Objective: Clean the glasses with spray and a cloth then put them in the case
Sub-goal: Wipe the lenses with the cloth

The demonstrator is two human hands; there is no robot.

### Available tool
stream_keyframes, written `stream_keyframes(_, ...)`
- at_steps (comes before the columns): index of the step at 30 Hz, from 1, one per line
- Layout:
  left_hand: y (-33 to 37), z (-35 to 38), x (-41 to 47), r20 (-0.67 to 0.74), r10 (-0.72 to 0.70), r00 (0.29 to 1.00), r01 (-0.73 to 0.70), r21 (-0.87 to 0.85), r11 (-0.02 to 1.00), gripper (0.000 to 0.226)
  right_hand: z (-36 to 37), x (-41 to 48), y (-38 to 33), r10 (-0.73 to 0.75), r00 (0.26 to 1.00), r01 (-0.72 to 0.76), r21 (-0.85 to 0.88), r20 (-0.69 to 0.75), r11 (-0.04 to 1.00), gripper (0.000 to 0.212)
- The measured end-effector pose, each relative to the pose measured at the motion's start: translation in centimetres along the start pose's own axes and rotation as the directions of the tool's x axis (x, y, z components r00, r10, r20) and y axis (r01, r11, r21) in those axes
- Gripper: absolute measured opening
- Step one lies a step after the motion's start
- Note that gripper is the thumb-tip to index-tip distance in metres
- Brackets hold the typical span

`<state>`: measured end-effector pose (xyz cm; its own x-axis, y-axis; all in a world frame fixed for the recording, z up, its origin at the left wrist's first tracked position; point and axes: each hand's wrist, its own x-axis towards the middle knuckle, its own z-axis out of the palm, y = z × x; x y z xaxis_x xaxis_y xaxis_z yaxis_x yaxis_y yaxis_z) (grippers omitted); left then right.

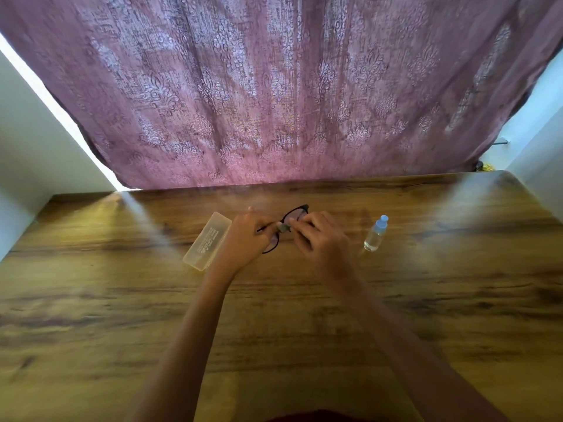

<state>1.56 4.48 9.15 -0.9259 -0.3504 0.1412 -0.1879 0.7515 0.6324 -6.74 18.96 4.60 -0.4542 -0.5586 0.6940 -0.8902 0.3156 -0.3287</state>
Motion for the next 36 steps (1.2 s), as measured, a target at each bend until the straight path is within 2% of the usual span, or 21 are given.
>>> stream_keyframes(2,-0.1,0.3,0.0,0.025,0.005,1.000,-0.005,-0.020,1.000,0.021,0.0,0.5,0.2,0.033,0.999,-0.032,0.013,-0.010,0.999,0.017)
stream_keyframes(6,0.0,-0.2,-0.1,-0.038,-0.028,0.999,0.025,-0.070,0.997,0.020,-0.3,1.1,1.3,0.092,0.995,-0.092,-0.003,-0.030,0.996,0.017)
stream_keyframes(10,0.2,-0.6,0.0,-0.103,-0.023,0.994,0.020,-0.035,0.999,0.020,-0.1,0.2,0.9,0.052,0.998,-0.052,-0.014,-0.021,0.999,0.015)
stream_keyframes(14,0.1,0.0,0.1,0.012,0.021,1.000,-0.021,-0.008,1.000,0.022,0.5,0.3,-0.5,-0.020,1.000,0.020,-0.002,-0.007,1.000,0.014)
stream_keyframes(22,0.2,-1.0,-0.5,-0.050,-0.015,0.999,0.015,0.006,1.000,0.021,0.0,1.1,1.0,0.103,0.995,-0.103,-0.006,-0.007,0.995,0.019)
stream_keyframes(26,0.5,-1.1,-0.6,-0.081,-0.029,0.996,0.027,-0.029,0.999,0.021,0.4,-0.1,0.3,0.047,0.999,-0.047,-0.009,0.012,0.999,0.016)
stream_keyframes(31,0.1,-0.5,-0.3,0.007,-0.020,1.000,0.020,-0.008,1.000,0.025,1.0,0.0,-1.0,-0.022,1.000,0.021,0.019,0.006,1.000,0.015)
stream_keyframes(36,0.3,-1.0,-0.4,-0.047,-0.046,0.998,0.044,-0.042,0.998,0.023,1.0,-0.2,-0.4,-0.038,0.999,0.038,0.011,-0.005,0.999,0.017)
